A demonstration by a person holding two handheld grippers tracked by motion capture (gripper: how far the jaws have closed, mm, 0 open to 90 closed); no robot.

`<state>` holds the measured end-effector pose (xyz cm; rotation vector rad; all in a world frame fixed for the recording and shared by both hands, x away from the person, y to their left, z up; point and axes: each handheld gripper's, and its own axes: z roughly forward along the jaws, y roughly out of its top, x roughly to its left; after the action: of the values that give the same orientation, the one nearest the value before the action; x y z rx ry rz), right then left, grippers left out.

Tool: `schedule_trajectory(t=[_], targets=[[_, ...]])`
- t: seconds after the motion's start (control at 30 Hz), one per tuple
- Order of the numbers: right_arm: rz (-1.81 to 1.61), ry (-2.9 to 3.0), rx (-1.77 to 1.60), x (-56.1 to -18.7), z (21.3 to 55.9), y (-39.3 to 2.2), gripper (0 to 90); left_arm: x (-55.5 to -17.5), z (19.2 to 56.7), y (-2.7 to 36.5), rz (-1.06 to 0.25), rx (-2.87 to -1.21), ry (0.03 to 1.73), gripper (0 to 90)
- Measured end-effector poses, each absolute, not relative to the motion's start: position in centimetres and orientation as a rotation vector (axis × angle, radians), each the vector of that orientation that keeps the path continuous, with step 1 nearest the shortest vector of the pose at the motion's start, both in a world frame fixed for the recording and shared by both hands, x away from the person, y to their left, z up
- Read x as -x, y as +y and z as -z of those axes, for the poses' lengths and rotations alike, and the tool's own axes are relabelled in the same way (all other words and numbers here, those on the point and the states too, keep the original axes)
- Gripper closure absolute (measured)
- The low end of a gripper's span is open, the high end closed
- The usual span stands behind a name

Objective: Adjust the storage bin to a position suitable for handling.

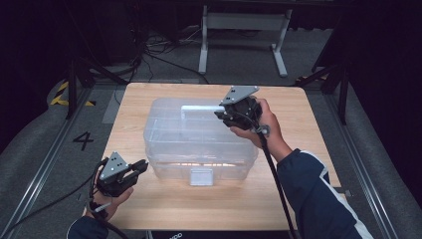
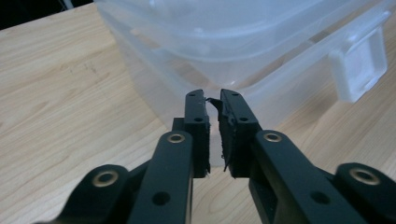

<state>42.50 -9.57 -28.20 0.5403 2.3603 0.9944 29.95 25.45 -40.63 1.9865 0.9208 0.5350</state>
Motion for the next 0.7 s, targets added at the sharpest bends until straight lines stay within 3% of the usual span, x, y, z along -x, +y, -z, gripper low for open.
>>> schedule_trajectory(t=[0.17, 0.5, 0.7], targets=[[-0.996, 2.354, -0.548, -42.5, 28.4, -9.5, 70.3, -30.4, 40.8, 25.2, -0.496, -1.954, 0.906, 89.0], [-1.011, 2.333, -0.561, -42.4, 28.6, -9.6, 69.6, -30.7, 40.5, 25.3, -0.508, -1.929, 0.903, 89.5], [-0.972, 2.298, -0.545, -42.1, 28.2, -9.8, 60.5, -30.8, 39.8, 25.2, -0.54, -1.91, 0.884, 89.6]])
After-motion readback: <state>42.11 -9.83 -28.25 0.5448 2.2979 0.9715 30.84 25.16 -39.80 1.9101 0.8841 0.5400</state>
